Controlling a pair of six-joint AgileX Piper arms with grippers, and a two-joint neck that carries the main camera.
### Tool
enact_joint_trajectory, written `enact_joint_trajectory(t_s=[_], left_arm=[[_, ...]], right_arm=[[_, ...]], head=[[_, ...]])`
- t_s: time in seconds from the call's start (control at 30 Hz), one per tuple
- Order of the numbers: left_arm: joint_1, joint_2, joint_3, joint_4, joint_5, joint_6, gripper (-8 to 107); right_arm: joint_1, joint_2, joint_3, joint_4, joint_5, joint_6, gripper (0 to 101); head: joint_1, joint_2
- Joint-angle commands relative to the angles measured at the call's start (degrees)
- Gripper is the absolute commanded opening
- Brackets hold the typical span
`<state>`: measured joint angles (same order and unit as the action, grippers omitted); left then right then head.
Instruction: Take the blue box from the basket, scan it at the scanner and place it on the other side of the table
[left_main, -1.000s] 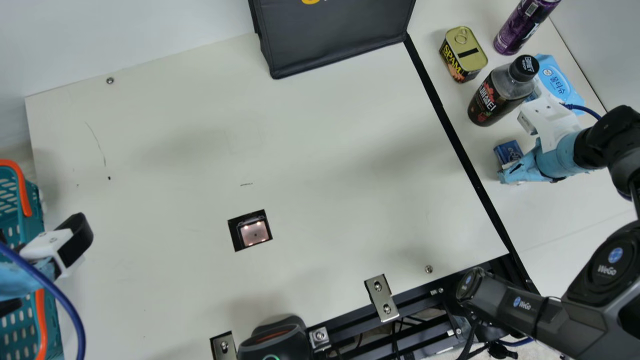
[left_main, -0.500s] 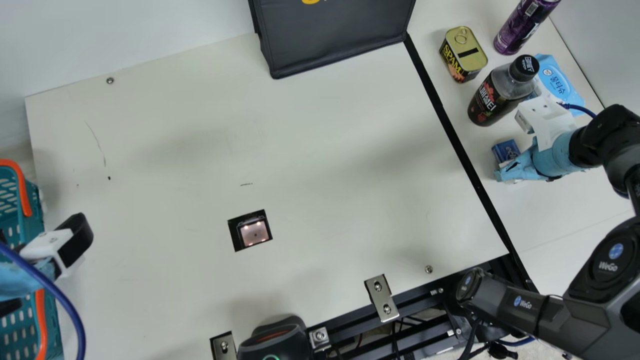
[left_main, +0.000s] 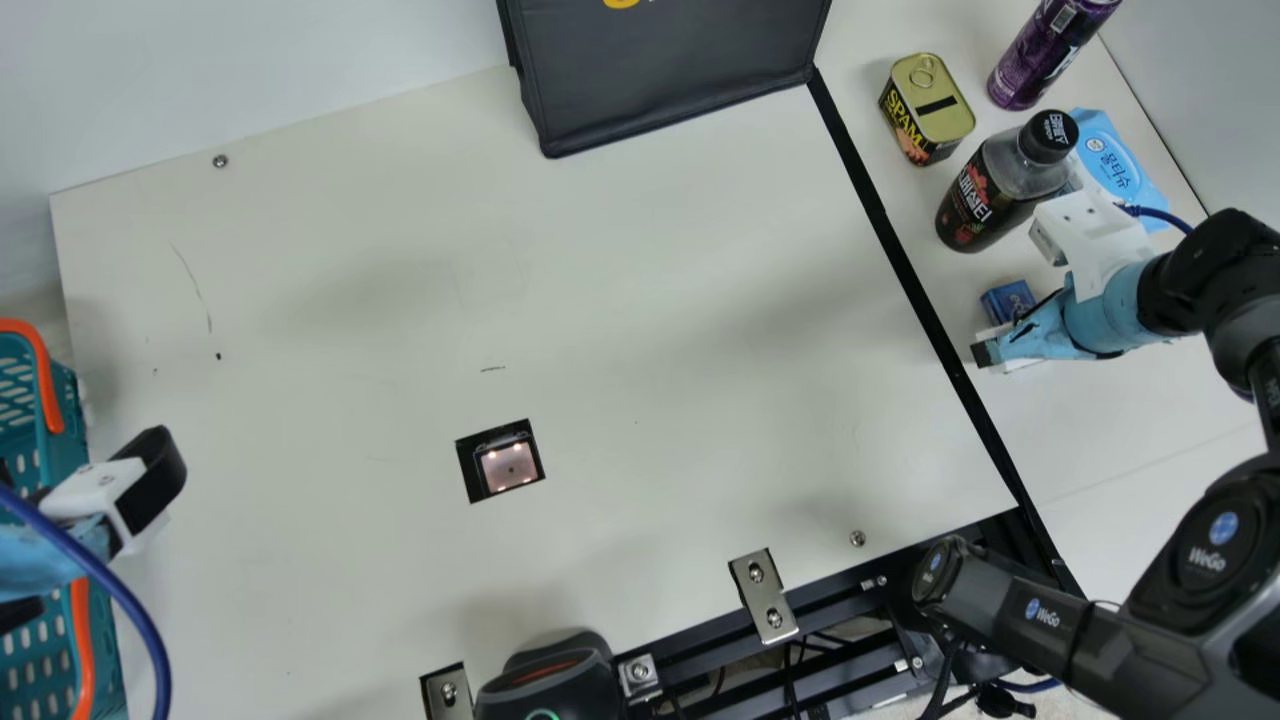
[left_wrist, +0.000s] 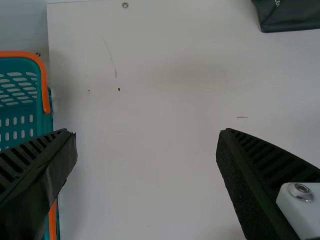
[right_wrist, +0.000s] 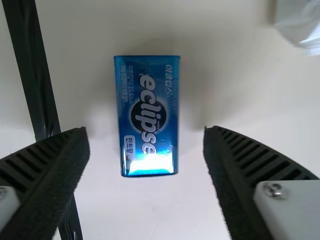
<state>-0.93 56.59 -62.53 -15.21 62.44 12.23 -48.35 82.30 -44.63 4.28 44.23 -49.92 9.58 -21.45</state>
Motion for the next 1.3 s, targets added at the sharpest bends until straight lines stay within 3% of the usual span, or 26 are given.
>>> enact_joint_trajectory(t_s=[0.0,0.3,0.83,1.0,1.03,1.27], left_arm=[[0.0,0.0,0.0,0.0,0.0,0.0,90],[0.0,0.0,0.0,0.0,0.0,0.0,90],[0.0,0.0,0.0,0.0,0.0,0.0,90],[0.0,0.0,0.0,0.0,0.0,0.0,90],[0.0,0.0,0.0,0.0,0.0,0.0,90],[-0.3,-5.8,-2.8,6.0,3.1,-5.4,90]], right_arm=[[0.6,-2.2,-0.7,-1.3,1.2,1.4,95],[7.6,-12.2,-8.2,-6.0,9.9,9.0,95],[28.2,-22.0,-28.3,-10.6,25.5,24.8,95],[35.7,-23.1,-30.5,-12.1,25.7,30.6,95],[31.8,-23.0,-30.1,-11.8,25.9,28.2,95],[38.9,-28.2,-29.0,-9.9,25.7,36.2,95]], head=[[-1.7,-0.1],[-1.7,-0.1],[-1.7,-0.1],[-1.7,-0.1],[-1.7,-0.1],[-1.7,7.9]])
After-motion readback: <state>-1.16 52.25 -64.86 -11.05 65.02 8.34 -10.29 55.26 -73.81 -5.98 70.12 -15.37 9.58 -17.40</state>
